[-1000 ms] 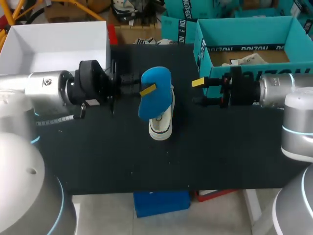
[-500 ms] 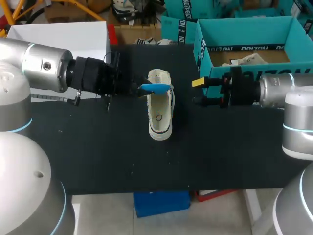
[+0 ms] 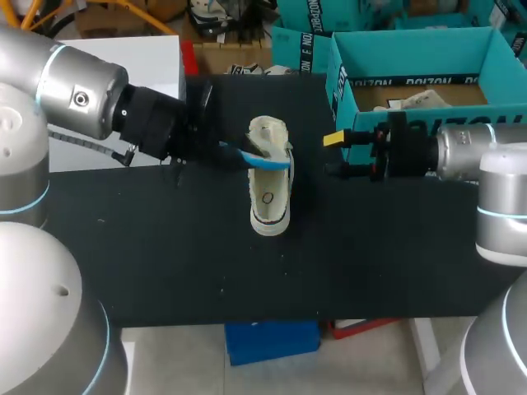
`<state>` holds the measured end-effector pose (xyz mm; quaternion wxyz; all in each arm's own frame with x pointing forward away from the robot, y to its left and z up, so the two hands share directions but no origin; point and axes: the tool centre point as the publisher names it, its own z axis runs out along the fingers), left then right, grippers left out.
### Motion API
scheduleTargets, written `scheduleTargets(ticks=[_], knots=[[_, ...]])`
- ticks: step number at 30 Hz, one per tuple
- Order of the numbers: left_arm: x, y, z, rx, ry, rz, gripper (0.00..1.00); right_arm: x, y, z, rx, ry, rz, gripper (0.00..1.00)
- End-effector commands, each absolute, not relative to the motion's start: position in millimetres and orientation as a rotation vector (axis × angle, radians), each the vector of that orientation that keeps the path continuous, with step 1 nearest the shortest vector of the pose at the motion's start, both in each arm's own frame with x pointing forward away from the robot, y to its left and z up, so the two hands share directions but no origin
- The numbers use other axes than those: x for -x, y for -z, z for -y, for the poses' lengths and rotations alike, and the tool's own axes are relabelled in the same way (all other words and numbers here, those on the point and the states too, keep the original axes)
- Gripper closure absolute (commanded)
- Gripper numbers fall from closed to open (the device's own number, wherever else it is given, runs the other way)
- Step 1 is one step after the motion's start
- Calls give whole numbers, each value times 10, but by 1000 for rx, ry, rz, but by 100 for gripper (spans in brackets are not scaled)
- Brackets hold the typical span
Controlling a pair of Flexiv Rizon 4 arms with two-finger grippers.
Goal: Take the shoe out of the shoebox, open the shoe tongue, remove and reinsert the insole, then place the shoe into the shoebox
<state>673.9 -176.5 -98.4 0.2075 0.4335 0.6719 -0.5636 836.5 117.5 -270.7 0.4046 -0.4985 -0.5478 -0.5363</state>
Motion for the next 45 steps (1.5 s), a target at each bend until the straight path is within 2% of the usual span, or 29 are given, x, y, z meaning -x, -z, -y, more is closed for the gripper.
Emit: scheduleTargets(ticks=[1, 6, 11, 18, 30, 45], knots=[[-6261, 1340, 1707, -1193, 1555, -1800, 100, -8366, 2712, -1192, 1262, 1355, 1382, 0], [-5919, 1800, 1715, -1223, 1550, -1710, 100, -8366, 2712, -1192, 1262, 1355, 1382, 0], [-5693, 2114, 1682, -1354, 1346, -1612, 100, -8366, 2712, -1192, 1262, 1355, 1382, 0], [-5671, 2461, 1563, -1387, 1269, -1399, 100, -8366, 2712, -1192, 1262, 1355, 1382, 0], [-5987, 3028, 1505, -1301, 1312, -1172, 100, -8366, 2712, -1192, 1262, 1355, 1382, 0], [-6635, 3159, 1661, -1447, 1142, -1178, 100, -8366, 2712, -1192, 1262, 1355, 1382, 0]])
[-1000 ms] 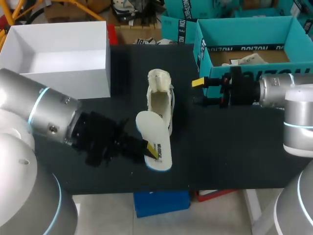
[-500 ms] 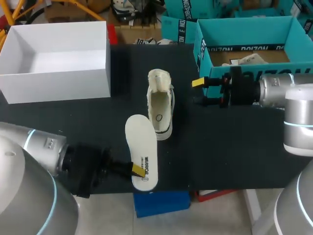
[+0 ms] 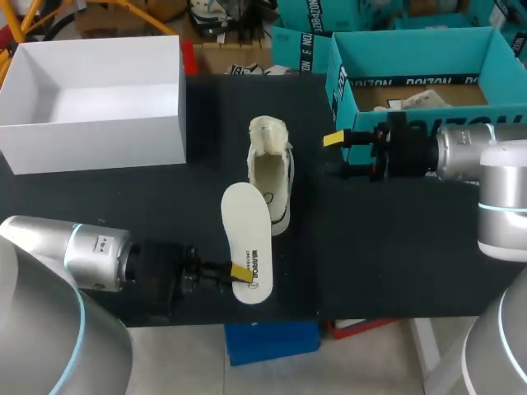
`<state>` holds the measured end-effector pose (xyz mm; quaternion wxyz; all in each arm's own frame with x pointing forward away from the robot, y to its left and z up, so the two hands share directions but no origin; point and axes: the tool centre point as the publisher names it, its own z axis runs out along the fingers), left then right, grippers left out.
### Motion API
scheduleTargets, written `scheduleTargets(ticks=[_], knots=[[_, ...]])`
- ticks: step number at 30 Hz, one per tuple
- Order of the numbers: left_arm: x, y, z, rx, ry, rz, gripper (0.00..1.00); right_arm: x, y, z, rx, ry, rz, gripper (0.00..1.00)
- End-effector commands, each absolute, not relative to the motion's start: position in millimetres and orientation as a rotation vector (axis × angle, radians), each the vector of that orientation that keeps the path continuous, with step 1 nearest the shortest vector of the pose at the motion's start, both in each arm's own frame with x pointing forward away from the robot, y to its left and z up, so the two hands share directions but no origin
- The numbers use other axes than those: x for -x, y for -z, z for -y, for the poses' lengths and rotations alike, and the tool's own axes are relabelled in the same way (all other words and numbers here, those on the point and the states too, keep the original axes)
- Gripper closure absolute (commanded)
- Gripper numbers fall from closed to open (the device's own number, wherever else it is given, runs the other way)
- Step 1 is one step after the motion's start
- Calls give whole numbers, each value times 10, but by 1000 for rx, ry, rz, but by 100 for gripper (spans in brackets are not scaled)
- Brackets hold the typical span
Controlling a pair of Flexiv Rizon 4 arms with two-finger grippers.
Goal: Take the shoe out of the shoebox, open the shoe tongue, remove and reinsert the insole, then place the shoe into the shoebox
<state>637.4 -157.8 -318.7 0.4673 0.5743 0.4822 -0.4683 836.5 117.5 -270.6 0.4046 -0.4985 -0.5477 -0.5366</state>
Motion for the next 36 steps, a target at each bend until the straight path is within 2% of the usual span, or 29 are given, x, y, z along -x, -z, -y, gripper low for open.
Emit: scheduleTargets(ticks=[1, 10, 23, 36], knots=[[-6686, 3149, 1666, -1465, 1117, -1182, 100, -8366, 2712, -1192, 1262, 1355, 1382, 0], [-7065, 2911, 1814, -1559, 1051, -1077, 100, -8366, 2712, -1192, 1262, 1355, 1382, 0], [-7577, 3013, 1881, -1550, 1065, -1082, 100, -8366, 2712, -1192, 1262, 1355, 1382, 0], [-7544, 2962, 1983, -1552, 1109, -1055, 100, -8366, 2712, -1192, 1262, 1355, 1382, 0]])
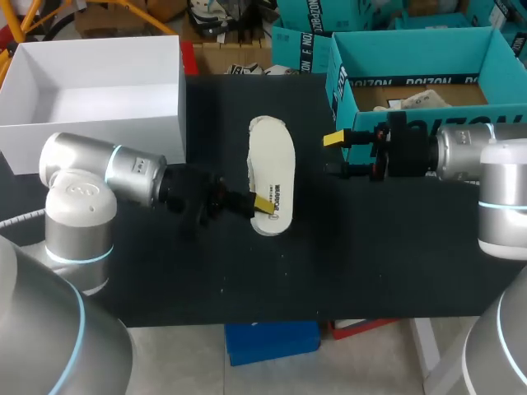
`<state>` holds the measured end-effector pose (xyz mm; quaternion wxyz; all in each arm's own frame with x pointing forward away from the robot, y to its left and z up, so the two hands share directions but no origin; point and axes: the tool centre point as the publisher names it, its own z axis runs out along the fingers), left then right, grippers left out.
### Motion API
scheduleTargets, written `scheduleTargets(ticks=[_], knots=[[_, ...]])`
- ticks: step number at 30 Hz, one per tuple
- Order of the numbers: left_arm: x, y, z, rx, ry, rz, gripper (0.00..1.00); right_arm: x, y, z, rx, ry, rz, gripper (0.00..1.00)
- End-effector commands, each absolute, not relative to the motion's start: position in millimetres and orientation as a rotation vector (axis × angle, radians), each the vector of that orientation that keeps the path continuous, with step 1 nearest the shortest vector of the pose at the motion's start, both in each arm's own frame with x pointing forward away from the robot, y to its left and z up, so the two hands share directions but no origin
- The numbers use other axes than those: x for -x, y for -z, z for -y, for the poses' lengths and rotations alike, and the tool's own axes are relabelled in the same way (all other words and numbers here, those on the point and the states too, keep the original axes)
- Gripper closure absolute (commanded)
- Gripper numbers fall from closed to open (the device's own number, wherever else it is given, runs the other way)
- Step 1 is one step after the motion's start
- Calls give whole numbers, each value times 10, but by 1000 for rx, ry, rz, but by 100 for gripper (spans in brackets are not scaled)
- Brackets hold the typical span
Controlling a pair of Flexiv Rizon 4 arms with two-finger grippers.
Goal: Take the shoe out of the shoebox, open the shoe tongue, remove and reinsert the insole, then place the shoe into the shoebox
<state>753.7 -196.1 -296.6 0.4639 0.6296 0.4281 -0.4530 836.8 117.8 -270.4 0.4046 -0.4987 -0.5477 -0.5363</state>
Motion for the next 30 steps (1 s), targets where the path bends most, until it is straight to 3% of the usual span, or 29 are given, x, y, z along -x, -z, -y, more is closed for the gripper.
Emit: scheduleTargets(ticks=[1, 26, 28, 30], knots=[[-7544, 2962, 1983, -1552, 1109, -1055, 100, -8366, 2712, -1192, 1262, 1355, 1382, 0], [-7544, 2962, 1983, -1552, 1109, -1055, 100, -8136, 2761, -1471, 1089, 1304, 1431, 0], [-7544, 2962, 1983, -1552, 1109, -1055, 100, -8137, 2767, -1500, 1090, 1306, 1430, 9], [-7544, 2962, 1983, -1552, 1109, -1055, 100, -8138, 2780, -1536, 1090, 1306, 1429, 3]])
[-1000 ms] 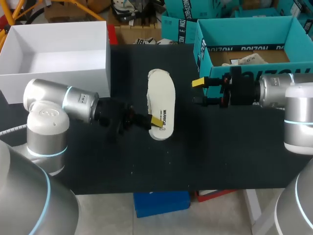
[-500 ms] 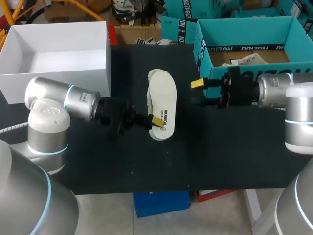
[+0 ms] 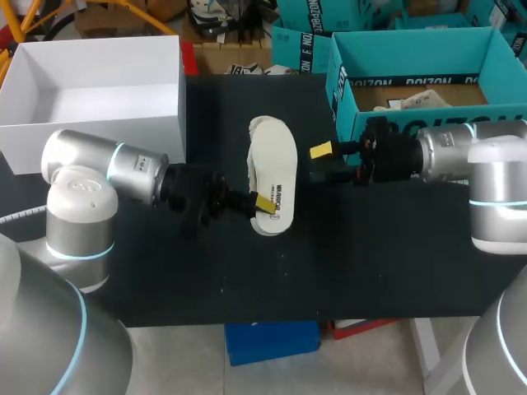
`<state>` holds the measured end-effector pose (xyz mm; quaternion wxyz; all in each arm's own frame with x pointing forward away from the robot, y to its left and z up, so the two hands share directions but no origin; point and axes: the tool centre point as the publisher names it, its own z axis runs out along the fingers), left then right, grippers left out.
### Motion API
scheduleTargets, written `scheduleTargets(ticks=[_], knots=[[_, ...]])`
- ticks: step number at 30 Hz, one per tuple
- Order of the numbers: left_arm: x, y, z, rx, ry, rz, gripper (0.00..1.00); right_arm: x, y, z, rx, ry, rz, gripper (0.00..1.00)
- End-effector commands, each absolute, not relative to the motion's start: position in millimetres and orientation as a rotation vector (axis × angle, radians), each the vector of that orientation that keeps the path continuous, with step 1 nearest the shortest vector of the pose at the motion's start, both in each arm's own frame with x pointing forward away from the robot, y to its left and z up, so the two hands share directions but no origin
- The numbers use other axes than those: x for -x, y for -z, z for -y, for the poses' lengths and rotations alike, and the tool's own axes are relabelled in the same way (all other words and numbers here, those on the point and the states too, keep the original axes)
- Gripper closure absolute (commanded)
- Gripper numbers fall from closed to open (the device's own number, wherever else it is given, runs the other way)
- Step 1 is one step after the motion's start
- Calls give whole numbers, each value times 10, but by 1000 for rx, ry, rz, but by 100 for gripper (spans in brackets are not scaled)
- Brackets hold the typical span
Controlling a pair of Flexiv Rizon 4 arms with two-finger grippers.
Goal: Take the shoe out of the shoebox, open the shoe tongue, remove and reinsert the insole, then place the shoe into the shoebox
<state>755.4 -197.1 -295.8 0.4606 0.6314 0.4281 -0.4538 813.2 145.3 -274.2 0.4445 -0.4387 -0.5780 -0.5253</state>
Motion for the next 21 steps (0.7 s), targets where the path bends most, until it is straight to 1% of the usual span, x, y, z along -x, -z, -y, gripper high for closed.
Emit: scheduleTargets(ticks=[1, 7, 11, 12, 13, 17, 18, 20, 21], knots=[[-7544, 2962, 1983, -1552, 1109, -1055, 100, -8141, 2791, -1564, 1090, 1307, 1426, 0], [-7544, 2962, 1983, -1552, 1109, -1055, 100, -8177, 2855, -1692, 1087, 1301, 1415, 0], [-7544, 2962, 1983, -1552, 1109, -1055, 100, -8217, 2864, -1763, 1085, 1293, 1413, 3], [-7544, 2962, 1983, -1552, 1109, -1055, 100, -8222, 2863, -1774, 1084, 1291, 1413, 3], [-7544, 2962, 1983, -1552, 1109, -1055, 100, -8226, 2861, -1801, 1085, 1288, 1413, 0], [-7544, 2962, 1983, -1552, 1109, -1055, 100, -8259, 2878, -1857, 1085, 1273, 1418, 6], [-7544, 2962, 1983, -1552, 1109, -1055, 100, -8264, 2879, -1875, 1085, 1271, 1418, 9], [-7544, 2962, 1983, -1552, 1109, -1055, 100, -8271, 2875, -1901, 1085, 1266, 1420, 21], [-7544, 2962, 1983, -1552, 1109, -1055, 100, -8275, 2872, -1911, 1085, 1264, 1421, 25]])
